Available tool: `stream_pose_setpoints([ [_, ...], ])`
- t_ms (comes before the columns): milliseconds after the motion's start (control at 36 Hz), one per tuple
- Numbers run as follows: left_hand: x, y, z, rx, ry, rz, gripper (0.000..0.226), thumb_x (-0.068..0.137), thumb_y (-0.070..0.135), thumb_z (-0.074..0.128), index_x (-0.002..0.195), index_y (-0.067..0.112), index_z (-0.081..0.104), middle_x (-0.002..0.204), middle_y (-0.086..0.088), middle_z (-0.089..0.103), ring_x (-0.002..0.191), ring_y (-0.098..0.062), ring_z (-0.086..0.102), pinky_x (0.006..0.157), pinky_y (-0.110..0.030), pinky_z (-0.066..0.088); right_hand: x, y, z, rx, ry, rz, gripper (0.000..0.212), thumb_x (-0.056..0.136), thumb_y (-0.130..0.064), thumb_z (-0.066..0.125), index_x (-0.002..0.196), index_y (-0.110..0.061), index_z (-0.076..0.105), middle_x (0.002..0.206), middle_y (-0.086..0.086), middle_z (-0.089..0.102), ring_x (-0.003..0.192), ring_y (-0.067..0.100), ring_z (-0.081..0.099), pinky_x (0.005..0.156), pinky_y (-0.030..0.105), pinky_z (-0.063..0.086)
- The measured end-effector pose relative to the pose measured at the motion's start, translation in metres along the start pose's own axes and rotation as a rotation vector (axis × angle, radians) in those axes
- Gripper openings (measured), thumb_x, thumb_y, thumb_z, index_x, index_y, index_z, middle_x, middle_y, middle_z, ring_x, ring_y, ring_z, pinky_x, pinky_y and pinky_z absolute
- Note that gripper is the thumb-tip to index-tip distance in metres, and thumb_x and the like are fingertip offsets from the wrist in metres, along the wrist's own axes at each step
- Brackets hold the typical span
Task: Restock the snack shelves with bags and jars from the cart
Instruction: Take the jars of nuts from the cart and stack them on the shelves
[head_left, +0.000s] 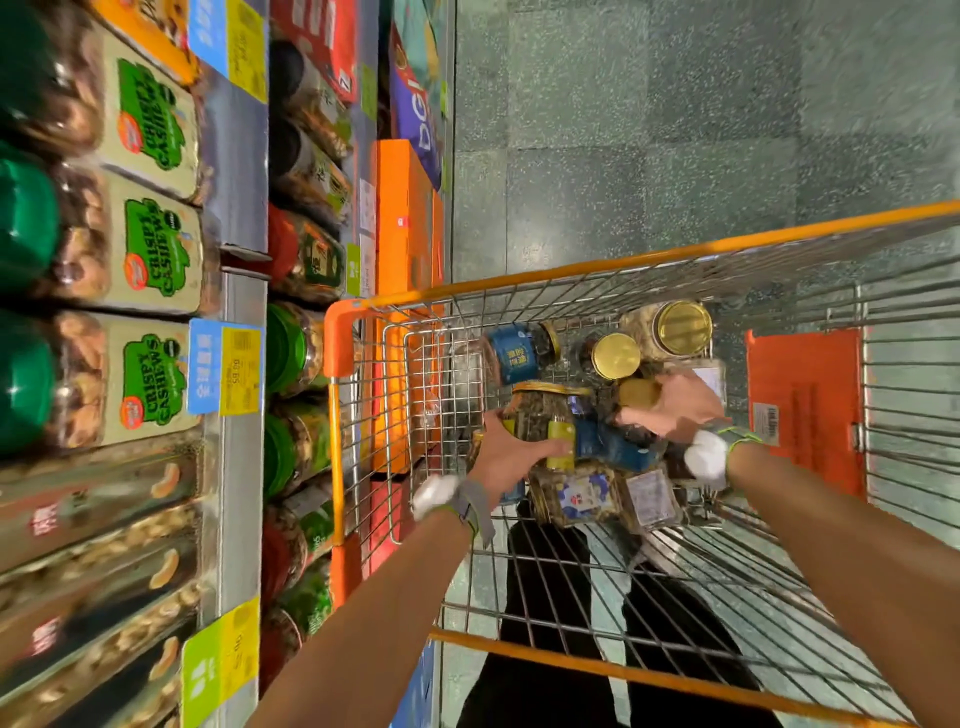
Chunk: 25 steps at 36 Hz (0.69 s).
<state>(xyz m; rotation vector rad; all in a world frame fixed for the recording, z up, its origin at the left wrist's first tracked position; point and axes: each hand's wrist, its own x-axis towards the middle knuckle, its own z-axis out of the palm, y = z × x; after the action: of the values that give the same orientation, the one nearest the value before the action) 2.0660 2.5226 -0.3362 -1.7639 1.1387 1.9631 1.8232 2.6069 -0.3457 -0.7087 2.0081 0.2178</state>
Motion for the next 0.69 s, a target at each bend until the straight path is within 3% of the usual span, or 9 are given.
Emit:
stream_pose_setpoints([
  [167, -0.019, 0.017, 0.005, -0.036, 0.051, 0.078, 0.112, 0.045, 0.043, 0.101, 0.129, 0.025, 0.030, 0.124, -0.002, 0.057, 0.116, -0.021, 0.060, 0.101, -0.041, 0.051, -0.029, 0.009, -0.045, 0.320, -0.014, -0.032, 0.036, 0.076, -0.058, 0.077, 0.096, -0.029, 0.066, 0.073, -0.004, 0.065, 0.063, 0.013, 0.062, 0.053, 0.021, 0.040],
  [222, -0.031, 0.026, 0.007, -0.033, 0.073, 0.082, 0.126, 0.031, 0.057, 0.100, 0.132, 0.024, 0.032, 0.123, -0.003, 0.059, 0.115, -0.026, 0.062, 0.099, -0.049, 0.053, -0.044, 0.006, -0.067, 0.328, -0.029, -0.119, 0.026, 0.079, -0.060, 0.072, 0.088, -0.036, 0.068, 0.083, -0.001, 0.071, 0.071, 0.021, 0.069, 0.061, 0.027, 0.051],
  [306, -0.067, 0.040, 0.005, -0.035, 0.109, 0.118, 0.097, 0.056, 0.038, 0.098, 0.126, 0.025, 0.033, 0.115, -0.001, 0.061, 0.110, -0.025, 0.062, 0.099, -0.048, 0.053, -0.069, -0.007, -0.097, 0.227, -0.044, -0.283, 0.029, 0.075, -0.075, 0.060, 0.078, -0.049, 0.070, 0.099, 0.005, 0.069, 0.092, 0.033, 0.067, 0.078, 0.037, 0.049],
  [417, -0.122, 0.040, 0.008, -0.224, 0.118, 0.255, 0.058, 0.079, 0.006, 0.083, 0.124, 0.013, 0.047, 0.080, 0.009, 0.071, 0.066, -0.013, 0.069, 0.058, -0.035, 0.059, -0.118, -0.027, -0.132, 0.224, -0.054, -0.391, 0.030, 0.094, -0.051, 0.058, 0.109, -0.026, 0.066, 0.105, 0.000, 0.057, 0.096, 0.017, 0.051, 0.075, 0.028, 0.036],
  [472, -0.157, 0.035, 0.013, -0.293, 0.179, 0.354, 0.067, 0.074, 0.016, 0.088, 0.128, 0.015, 0.047, 0.091, 0.005, 0.076, 0.079, -0.014, 0.073, 0.068, -0.031, 0.059, -0.142, -0.031, -0.142, 0.315, -0.089, -0.493, 0.042, 0.092, -0.049, 0.063, 0.121, -0.018, 0.063, 0.109, -0.001, 0.054, 0.099, 0.012, 0.047, 0.077, 0.026, 0.040],
  [528, -0.200, 0.026, 0.022, -0.346, 0.216, 0.432, 0.085, 0.061, 0.040, 0.093, 0.131, 0.030, 0.045, 0.117, -0.004, 0.072, 0.105, -0.019, 0.069, 0.092, -0.035, 0.054, -0.178, -0.039, -0.151, 0.409, -0.133, -0.568, 0.045, 0.085, -0.050, 0.068, 0.115, -0.017, 0.065, 0.107, 0.001, 0.060, 0.087, 0.007, 0.055, 0.071, 0.030, 0.042],
  [556, -0.231, 0.021, 0.024, -0.371, 0.259, 0.490, 0.072, 0.068, 0.036, 0.089, 0.127, 0.035, 0.046, 0.119, -0.004, 0.071, 0.107, -0.017, 0.068, 0.093, -0.032, 0.053, -0.196, -0.048, -0.154, 0.432, -0.158, -0.612, 0.046, 0.077, -0.053, 0.073, 0.106, -0.020, 0.066, 0.100, 0.000, 0.065, 0.075, 0.001, 0.059, 0.064, 0.030, 0.042],
  [639, -0.286, 0.008, 0.032, -0.561, 0.292, 0.627, 0.049, 0.085, -0.002, 0.071, 0.124, 0.022, 0.053, 0.103, -0.001, 0.075, 0.087, -0.014, 0.073, 0.071, -0.025, 0.058, -0.242, -0.070, -0.160, 0.526, -0.223, -0.711, 0.049, 0.058, -0.053, 0.085, 0.086, -0.016, 0.066, 0.067, -0.008, 0.071, 0.057, -0.001, 0.063, 0.058, 0.021, 0.047],
  [694, -0.326, -0.002, 0.035, -0.657, 0.303, 0.675, 0.057, 0.079, 0.000, 0.077, 0.128, 0.015, 0.053, 0.099, -0.003, 0.076, 0.082, -0.018, 0.073, 0.065, -0.029, 0.059, -0.279, -0.084, -0.162, 0.524, -0.271, -0.822, 0.023, 0.076, -0.034, 0.079, 0.085, -0.015, 0.071, 0.082, 0.005, 0.076, 0.082, 0.016, 0.070, 0.082, 0.027, 0.053],
])
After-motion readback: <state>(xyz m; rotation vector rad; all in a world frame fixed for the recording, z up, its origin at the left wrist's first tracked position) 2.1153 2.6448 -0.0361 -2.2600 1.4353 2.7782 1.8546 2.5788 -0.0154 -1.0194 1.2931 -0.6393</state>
